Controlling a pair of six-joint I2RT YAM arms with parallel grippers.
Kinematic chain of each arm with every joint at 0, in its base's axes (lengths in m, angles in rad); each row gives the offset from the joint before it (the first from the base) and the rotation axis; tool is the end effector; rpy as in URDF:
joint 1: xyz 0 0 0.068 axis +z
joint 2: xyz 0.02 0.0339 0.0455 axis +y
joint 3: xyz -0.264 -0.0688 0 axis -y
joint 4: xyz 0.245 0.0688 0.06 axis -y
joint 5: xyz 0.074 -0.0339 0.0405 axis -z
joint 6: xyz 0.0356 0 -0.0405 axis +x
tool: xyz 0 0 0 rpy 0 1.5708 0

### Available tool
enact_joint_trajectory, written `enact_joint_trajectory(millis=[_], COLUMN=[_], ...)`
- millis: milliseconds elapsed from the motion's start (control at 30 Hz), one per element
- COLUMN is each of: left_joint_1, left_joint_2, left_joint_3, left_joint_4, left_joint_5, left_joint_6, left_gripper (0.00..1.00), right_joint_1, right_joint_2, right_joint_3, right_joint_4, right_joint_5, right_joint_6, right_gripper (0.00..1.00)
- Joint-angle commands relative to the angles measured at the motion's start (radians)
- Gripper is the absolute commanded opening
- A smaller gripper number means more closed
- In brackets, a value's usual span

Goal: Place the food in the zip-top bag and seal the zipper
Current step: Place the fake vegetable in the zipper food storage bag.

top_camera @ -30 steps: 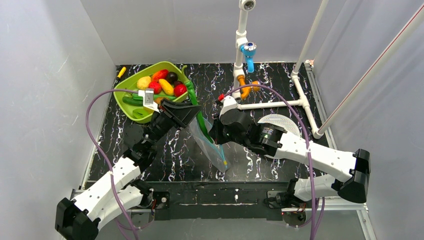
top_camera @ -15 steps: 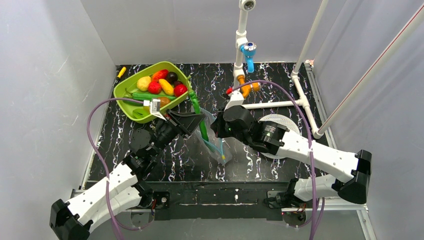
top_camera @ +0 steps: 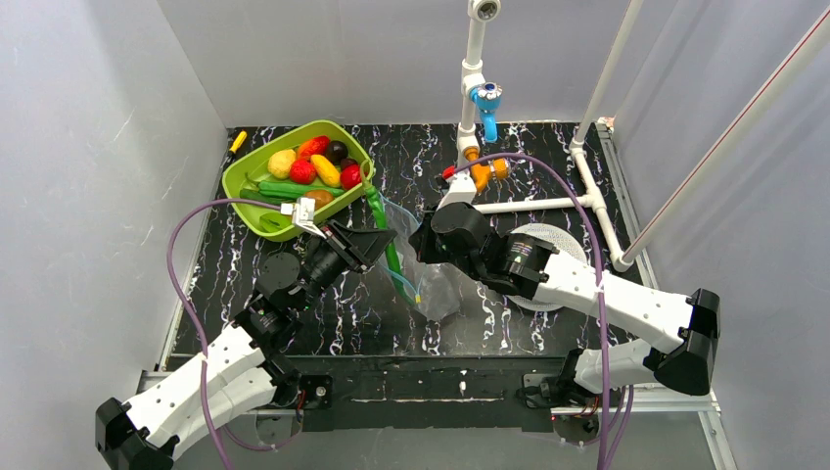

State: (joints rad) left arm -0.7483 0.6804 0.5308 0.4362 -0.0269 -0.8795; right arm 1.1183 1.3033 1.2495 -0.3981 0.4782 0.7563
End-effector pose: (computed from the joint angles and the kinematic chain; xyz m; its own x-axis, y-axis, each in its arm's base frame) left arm 0.1260 -0.1157 0.3334 -0.3774 -0.7005 -0.6057 0.5812 0.3301 -0.7438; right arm 0.1429 0.2564 0.3687 -0.5626 0.2362 -0.7923 -0.3181 0.8227 0.4712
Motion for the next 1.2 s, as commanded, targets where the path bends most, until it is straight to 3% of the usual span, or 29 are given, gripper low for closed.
enact_joint_trajectory(millis=[0,300,533,733,967,1067,1167], left_joint_1=[-0.004,-0.004,-0.004,-0.004,-0.004,-0.003,-0.003], left_joint_2=[0.009,0.056,0.034,0.038,0.047,0.048,0.046], left_joint_3=[0.028,0.024,0.004,-0.04,-0.04,-0.038,-0.008], left_joint_4=[-0.122,-0.061,-0.038,-0.047,-0.046,-0.05,-0.114], left_joint_5=[-0.036,0.02,-0.05,-0.062,-0.033,-0.01,0.021], left_joint_6=[-0.019,-0.093,-0.115,-0.239,-0.236,-0.236,-0.2], left_gripper=[0.03,0.06,0.09,0.11,0.27,0.47,0.61], right_joint_1=[-0.006,-0.009,-0.009,-0.012,-0.037,-0.043,-0.054], right_joint_2=[-0.031,0.023,0.006,-0.024,-0.027,-0.035,-0.048], right_joint_3=[-0.001,-0.005,-0.046,-0.081,-0.076,-0.075,-0.088], right_joint_4=[0.065,0.173,0.192,0.218,0.237,0.232,0.234], right_joint_5=[0.068,0.065,0.06,0.084,0.059,0.056,0.047], right_joint_6=[-0.001,-0.026,-0.004,-0.005,0.008,0.009,0.014], right_gripper=[0.01,0.01,0.01,0.01,0.01,0.01,0.01])
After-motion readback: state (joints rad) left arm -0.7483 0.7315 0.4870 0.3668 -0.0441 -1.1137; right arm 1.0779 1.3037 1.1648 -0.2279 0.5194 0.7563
